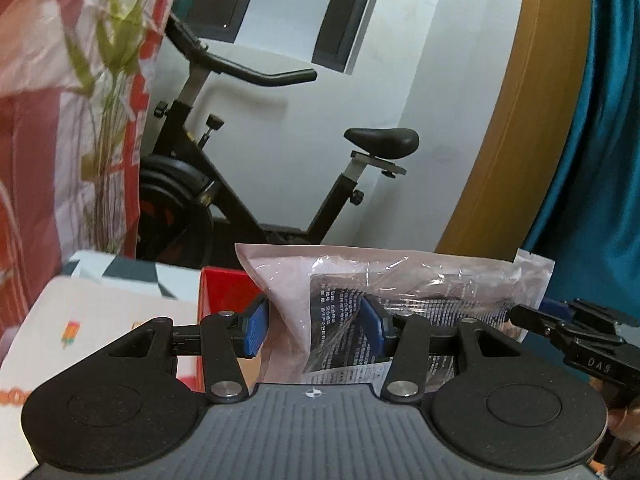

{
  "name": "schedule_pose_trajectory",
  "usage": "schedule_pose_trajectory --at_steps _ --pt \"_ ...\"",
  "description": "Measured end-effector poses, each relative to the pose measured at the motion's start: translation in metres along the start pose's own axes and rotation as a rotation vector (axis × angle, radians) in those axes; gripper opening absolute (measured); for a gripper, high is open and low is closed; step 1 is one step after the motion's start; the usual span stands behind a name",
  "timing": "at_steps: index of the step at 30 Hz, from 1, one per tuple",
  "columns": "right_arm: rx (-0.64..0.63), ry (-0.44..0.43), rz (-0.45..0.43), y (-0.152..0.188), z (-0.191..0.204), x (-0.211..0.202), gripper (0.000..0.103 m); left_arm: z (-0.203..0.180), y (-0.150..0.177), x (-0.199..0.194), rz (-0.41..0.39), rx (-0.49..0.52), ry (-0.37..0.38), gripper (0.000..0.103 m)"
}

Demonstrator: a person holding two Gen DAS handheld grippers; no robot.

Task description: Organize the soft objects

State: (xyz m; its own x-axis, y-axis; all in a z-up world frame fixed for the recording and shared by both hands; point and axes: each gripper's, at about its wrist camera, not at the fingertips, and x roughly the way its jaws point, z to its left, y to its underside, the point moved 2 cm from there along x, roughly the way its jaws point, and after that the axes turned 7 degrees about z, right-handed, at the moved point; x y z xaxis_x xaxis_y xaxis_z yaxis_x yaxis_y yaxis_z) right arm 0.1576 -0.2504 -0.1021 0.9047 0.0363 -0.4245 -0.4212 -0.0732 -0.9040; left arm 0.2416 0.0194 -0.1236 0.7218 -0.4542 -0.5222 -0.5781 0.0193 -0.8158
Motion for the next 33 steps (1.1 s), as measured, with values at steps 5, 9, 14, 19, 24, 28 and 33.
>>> schedule_pose_trajectory --at_steps 5,9,14,19,24,28,33 --pt "0.011 0.023 0.016 0.001 -0.013 0.027 0.03 -0.007 -0.01 0.025 -0.013 0.034 -0.016 0.052" --pt "-0.008 0.015 0.109 0.023 -0.01 0.057 0.029 0.002 -0.001 0.051 0.058 0.023 -0.046 0.052" --pt "0.021 -0.004 0.211 0.051 -0.007 0.088 0.027 0.028 0.017 0.075 0.161 -0.017 -0.058 0.051" --pt "0.058 -0.026 0.267 0.061 -0.009 0.101 0.025 0.039 0.025 0.083 0.215 -0.005 -0.058 0.05" --pt "0.066 -0.013 0.32 0.063 -0.009 0.113 0.023 0.042 0.028 0.095 0.274 0.007 -0.074 0.051" --pt "0.073 -0.009 0.358 0.063 -0.007 0.119 0.022 0.039 0.033 0.101 0.306 0.02 -0.097 0.051" --pt "0.087 -0.012 0.399 0.064 -0.008 0.123 0.021 0.046 0.034 0.101 0.315 -0.01 -0.086 0.051"
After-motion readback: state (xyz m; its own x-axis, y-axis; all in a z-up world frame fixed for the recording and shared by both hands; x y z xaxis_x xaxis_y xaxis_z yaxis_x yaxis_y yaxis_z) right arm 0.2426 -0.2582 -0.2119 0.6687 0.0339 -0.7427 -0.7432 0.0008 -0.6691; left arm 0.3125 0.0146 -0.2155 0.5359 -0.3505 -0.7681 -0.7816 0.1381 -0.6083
